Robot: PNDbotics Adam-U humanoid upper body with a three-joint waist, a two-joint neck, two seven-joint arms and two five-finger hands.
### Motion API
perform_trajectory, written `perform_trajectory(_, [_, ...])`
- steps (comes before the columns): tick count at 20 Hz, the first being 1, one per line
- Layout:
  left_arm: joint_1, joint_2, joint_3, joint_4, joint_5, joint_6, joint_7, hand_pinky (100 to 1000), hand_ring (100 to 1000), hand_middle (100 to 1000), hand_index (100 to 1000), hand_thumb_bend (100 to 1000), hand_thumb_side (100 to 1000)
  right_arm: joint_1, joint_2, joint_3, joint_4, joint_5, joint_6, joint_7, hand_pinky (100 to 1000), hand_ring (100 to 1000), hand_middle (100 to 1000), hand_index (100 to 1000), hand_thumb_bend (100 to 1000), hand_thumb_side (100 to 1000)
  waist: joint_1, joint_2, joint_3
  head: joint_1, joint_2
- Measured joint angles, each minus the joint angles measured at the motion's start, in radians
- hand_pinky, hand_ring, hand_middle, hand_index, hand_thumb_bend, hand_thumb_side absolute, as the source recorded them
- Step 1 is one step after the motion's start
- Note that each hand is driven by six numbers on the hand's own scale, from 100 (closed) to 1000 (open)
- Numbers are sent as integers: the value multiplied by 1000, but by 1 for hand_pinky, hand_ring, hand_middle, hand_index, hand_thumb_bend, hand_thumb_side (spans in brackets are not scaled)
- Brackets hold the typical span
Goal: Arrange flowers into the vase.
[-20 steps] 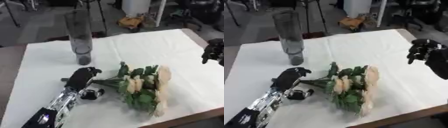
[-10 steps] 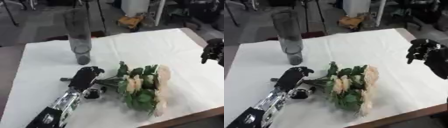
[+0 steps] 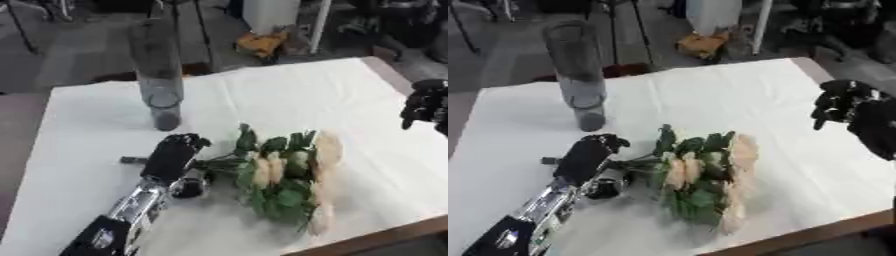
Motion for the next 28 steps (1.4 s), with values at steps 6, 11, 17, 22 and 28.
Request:
perform_trajectory(6, [-18,-23,9,9,-12,4,18,627,559,470,719,400,239,-9,0,1,1,0,-5,-2,504,597,601,801,832,694,0,7,-7,1,0])
perform_trajectory(11, [-45,-64,34,18,-17,22,58,625,558,466,715,401,239,-16,1,7,7,0,-11,-1,504,597,601,801,831,695,0,13,-17,2,0])
perform_trajectory(17, [-48,-77,43,32,-18,22,86,609,538,437,685,402,239,-17,1,10,8,0,-14,-2,504,597,601,801,831,695,0,16,-23,2,-1])
perform_trajectory(22, [-52,-82,44,37,-18,18,100,533,462,368,601,464,265,-17,2,13,10,0,-14,-2,504,597,601,801,831,696,0,19,-31,1,-1])
perform_trajectory(28, [-53,-88,46,49,-11,10,114,429,319,257,497,581,308,-17,3,13,12,1,-14,-2,504,597,601,801,831,696,0,19,-33,0,-1])
